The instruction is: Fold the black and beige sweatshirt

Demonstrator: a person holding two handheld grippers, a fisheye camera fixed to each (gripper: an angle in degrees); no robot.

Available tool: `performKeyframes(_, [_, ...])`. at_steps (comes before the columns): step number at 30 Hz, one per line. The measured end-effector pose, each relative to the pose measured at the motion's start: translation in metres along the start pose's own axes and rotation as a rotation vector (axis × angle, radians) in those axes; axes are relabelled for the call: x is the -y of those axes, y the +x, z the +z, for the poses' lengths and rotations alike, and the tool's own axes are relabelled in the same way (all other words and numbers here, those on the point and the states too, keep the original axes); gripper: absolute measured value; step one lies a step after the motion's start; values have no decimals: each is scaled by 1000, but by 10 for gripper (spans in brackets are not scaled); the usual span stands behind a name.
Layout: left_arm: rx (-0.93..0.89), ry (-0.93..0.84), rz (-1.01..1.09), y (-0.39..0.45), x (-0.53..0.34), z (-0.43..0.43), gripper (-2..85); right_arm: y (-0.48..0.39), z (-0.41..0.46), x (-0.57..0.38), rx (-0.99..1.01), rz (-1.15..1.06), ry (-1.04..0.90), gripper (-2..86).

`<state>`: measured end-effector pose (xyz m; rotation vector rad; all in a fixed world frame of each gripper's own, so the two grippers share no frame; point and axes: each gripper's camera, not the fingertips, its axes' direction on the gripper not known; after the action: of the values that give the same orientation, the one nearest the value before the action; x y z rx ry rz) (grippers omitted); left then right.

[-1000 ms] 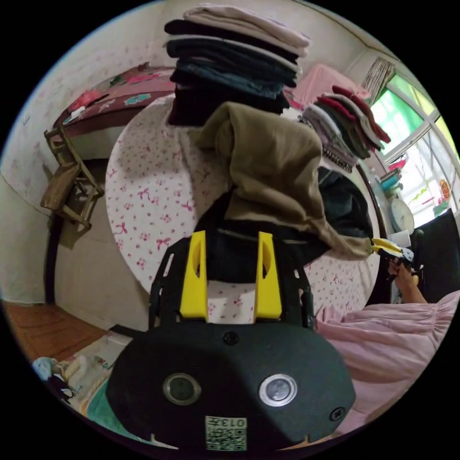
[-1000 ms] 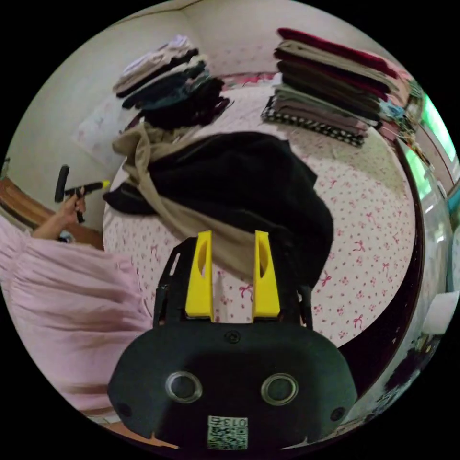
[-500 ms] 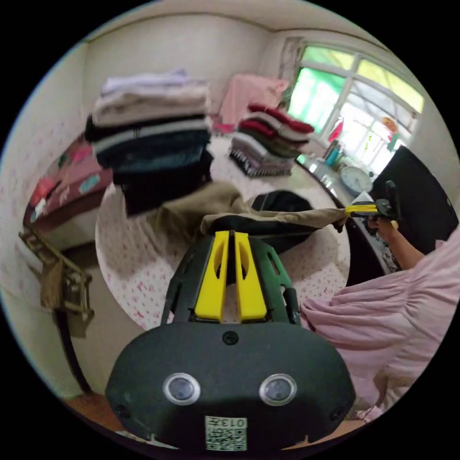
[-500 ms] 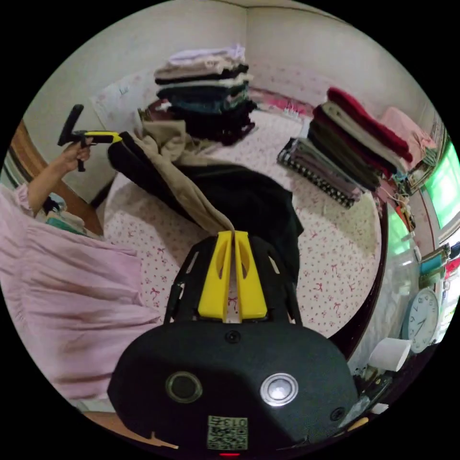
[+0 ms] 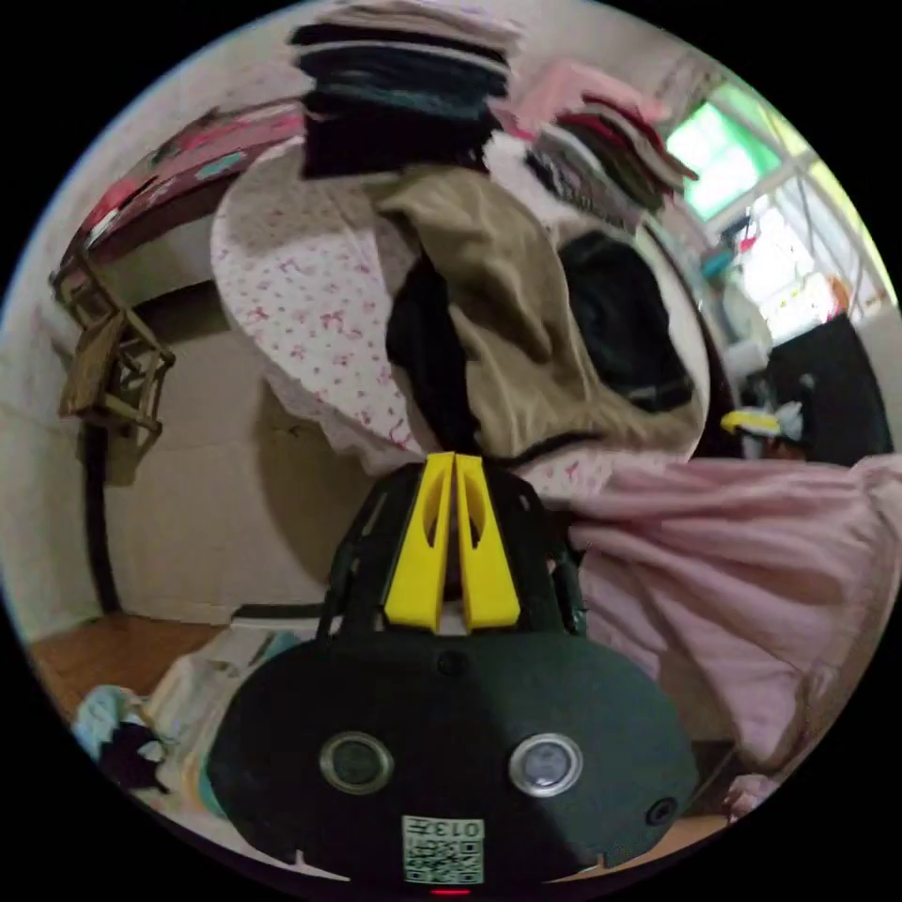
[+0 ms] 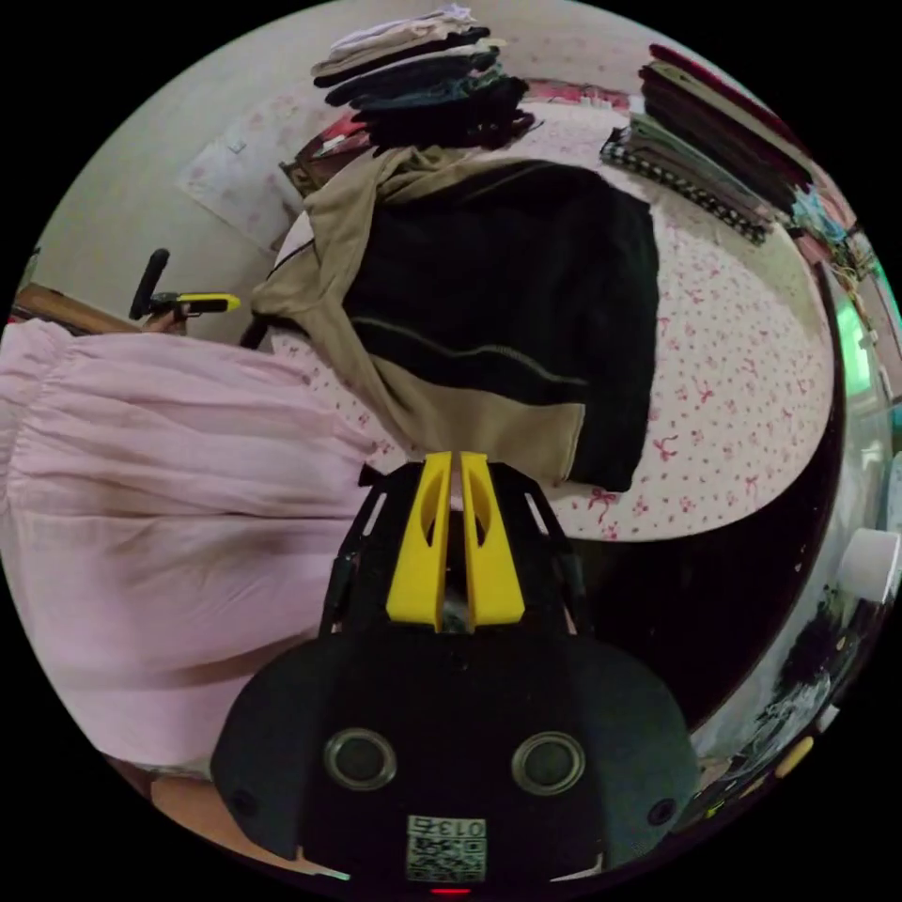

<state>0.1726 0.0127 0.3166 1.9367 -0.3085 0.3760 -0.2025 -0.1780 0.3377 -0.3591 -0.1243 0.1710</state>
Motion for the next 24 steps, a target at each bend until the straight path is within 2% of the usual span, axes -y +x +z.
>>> performKeyframes(2, [-59, 169, -110, -26, 3, -32, 55, 7, -13, 6, -51, 23, 67, 26])
performKeyframes(4, [-77, 246, -140, -36, 23, -44, 92, 23, -21, 22, -86, 27, 127, 36])
performKeyframes(7, [-143, 272, -128, -35, 81, -36, 136, 36, -21, 56, -6, 2, 159, 48])
performKeyframes(10, [-154, 243, -137, -32, 146, -7, 157, 28, -11, 120, 50, -113, 251, 64])
performKeyframes(15, [-218, 118, -258, -47, 215, 53, 99, 18, 27, 203, 196, -162, 248, 79])
performKeyframes(21, [-178, 194, -163, -13, 202, 15, 72, -13, 80, 274, 332, -274, 178, 105])
performKeyframes(24, [-99, 236, -130, 10, 193, -4, 70, -25, 97, 304, 367, -298, 194, 100])
